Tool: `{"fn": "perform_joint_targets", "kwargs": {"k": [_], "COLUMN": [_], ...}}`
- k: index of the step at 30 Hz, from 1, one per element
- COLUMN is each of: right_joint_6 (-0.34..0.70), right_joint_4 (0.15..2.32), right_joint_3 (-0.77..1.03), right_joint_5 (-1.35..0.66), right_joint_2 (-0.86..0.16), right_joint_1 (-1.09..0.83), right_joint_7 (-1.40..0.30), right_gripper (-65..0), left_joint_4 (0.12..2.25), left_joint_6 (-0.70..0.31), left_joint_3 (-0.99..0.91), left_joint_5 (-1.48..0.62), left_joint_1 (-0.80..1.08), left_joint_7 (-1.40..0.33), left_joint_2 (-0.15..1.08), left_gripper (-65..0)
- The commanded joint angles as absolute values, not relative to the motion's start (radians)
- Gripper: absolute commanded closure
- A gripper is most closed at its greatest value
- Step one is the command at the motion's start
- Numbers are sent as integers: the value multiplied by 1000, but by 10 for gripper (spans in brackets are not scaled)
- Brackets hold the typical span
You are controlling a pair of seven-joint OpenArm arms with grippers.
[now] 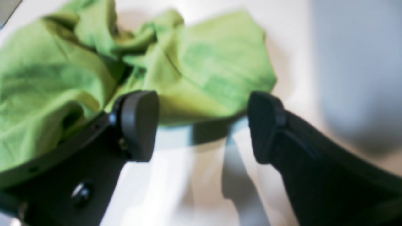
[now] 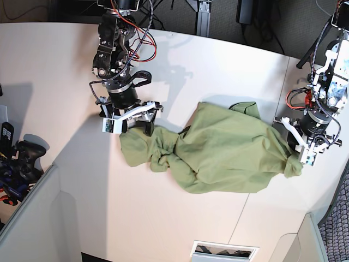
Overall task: Layout the t-shirt on the table in an organized manner, then fold the t-shirt properly
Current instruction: 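Lift and pull the shirt apart, stretching it between both grippers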
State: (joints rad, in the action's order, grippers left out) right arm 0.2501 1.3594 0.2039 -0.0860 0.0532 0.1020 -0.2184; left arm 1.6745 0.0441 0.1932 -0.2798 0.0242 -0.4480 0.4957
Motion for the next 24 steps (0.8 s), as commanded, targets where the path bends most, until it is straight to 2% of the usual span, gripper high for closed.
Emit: {"fn": "perform_joint_targets", "kwargs": {"k": [1, 5, 10, 12, 16, 24], "right_joint_6": [256, 205, 205, 205, 206, 243], "right_joint_4": [1372, 1359, 1354, 1354, 1340, 1131], "right_joint_3": [208, 215, 275, 305, 336, 273], "right_joint_5": [-93, -62, -73, -86, -110, -161], "right_joint_2": [56, 55, 55, 55, 55, 65], "right_joint_1": [128, 130, 134, 142, 170, 281], "right_joint_7": [-183, -183, -176, -175, -176, -144], "right_gripper": [-438, -438, -438, -439, -438, -438], "left_joint_4": [1692, 1692, 1692, 1692, 1692, 1692], "left_joint_6": [60, 109, 110, 84, -32, -43], "left_joint_3": [184, 158, 15, -47, -98, -97], "left_joint_5": [-273, -273, -312, -376, -488, -517], "left_joint_1": [2, 4, 3, 4, 6, 6], "left_joint_7": [-424, -441, -467, -483, -506, -485], "left_joint_2": [503, 499, 505, 512, 516, 512], "left_gripper": [-215, -215, -215, -215, -215, -215]}}
